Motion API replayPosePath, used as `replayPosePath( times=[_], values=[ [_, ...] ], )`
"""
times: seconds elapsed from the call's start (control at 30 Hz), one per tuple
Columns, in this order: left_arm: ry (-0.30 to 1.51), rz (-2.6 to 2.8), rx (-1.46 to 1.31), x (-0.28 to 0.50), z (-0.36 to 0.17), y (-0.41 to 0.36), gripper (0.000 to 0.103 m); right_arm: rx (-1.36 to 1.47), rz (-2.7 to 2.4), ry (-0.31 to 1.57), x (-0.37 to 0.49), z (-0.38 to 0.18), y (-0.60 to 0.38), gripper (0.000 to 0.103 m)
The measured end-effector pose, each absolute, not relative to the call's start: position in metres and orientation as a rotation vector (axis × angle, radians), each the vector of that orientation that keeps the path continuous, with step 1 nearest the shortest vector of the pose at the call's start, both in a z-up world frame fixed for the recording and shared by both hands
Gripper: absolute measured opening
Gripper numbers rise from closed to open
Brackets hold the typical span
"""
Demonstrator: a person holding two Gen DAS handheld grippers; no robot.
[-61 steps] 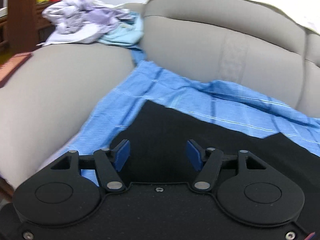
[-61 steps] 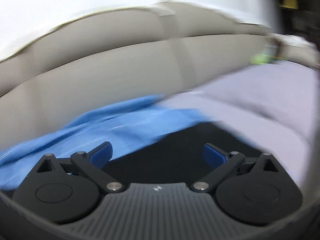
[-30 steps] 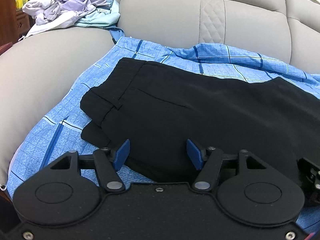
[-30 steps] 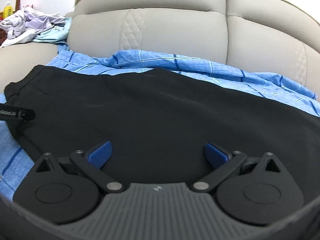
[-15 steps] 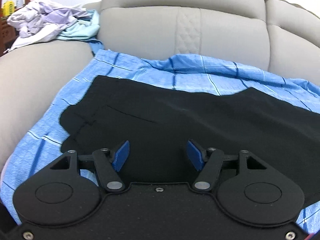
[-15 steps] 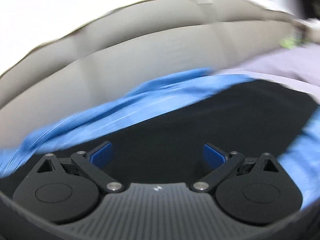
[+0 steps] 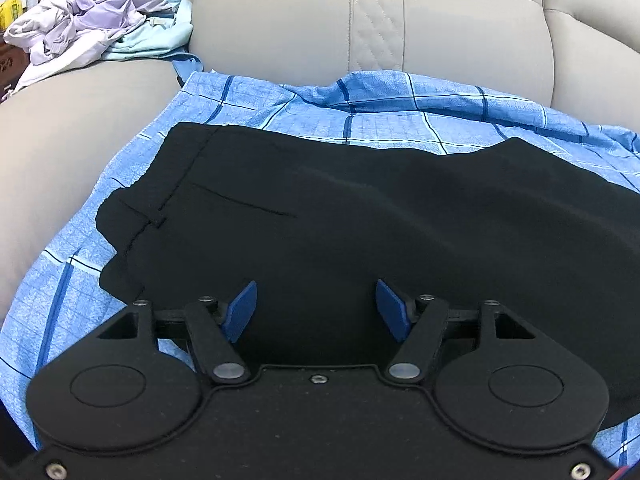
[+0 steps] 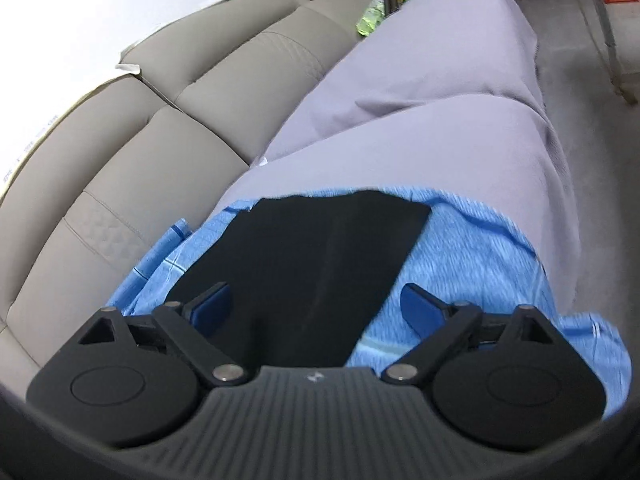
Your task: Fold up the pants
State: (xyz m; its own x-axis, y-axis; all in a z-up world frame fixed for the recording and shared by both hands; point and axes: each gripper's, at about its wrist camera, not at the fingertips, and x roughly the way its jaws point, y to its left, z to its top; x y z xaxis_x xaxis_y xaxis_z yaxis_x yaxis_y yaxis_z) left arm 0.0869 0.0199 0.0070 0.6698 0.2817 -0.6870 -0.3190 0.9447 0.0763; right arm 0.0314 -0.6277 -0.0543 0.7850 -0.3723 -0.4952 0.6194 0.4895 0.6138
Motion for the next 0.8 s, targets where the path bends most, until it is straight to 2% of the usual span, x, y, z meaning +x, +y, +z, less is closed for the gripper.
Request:
replayPosePath(
  times=[0.17,0.2,0.3,0.37,0.4,0.43,0.47,0.67,0.73,0.77,0.8],
  values=[
    [0.767,0.348,-0.047,0.088,0.007,0.021,0.065,0.89,-0.596,0.28,0.045,-0.059,-0.653,0.096],
    [0.767,0.351,-0.046,0.089,0.007,0.021,0.066,0.91,-0.578,0.26,0.043,-0.058,-0.656,0.091],
    [0.762,0.358,-0.039,0.089,0.006,0.02,0.068,0.949,-0.517,0.231,0.04,-0.063,-0.663,0.084],
    [0.758,0.361,-0.033,0.089,0.005,0.02,0.07,0.91,-0.535,0.288,0.043,-0.058,-0.659,0.072],
    [0.757,0.362,-0.03,0.089,0.005,0.02,0.071,0.874,-0.558,0.342,0.044,-0.053,-0.654,0.061],
    [0.756,0.362,-0.028,0.088,0.005,0.02,0.071,0.838,-0.577,0.381,0.043,-0.049,-0.645,0.056],
    [0.757,0.362,-0.029,0.088,0.005,0.02,0.071,0.815,-0.589,0.395,0.04,-0.048,-0.638,0.061],
    [0.754,0.361,-0.031,0.088,0.004,0.02,0.073,0.779,-0.701,0.36,0.053,-0.053,-0.652,0.062],
    [0.754,0.361,-0.031,0.088,0.004,0.021,0.073,0.745,-0.694,0.36,0.061,-0.054,-0.654,0.065],
    [0.753,0.363,-0.032,0.088,0.004,0.021,0.073,0.722,-0.672,0.363,0.065,-0.053,-0.652,0.059],
    [0.752,0.363,-0.031,0.088,0.004,0.021,0.073,0.714,-0.639,0.363,0.066,-0.052,-0.65,0.058]
  ],
)
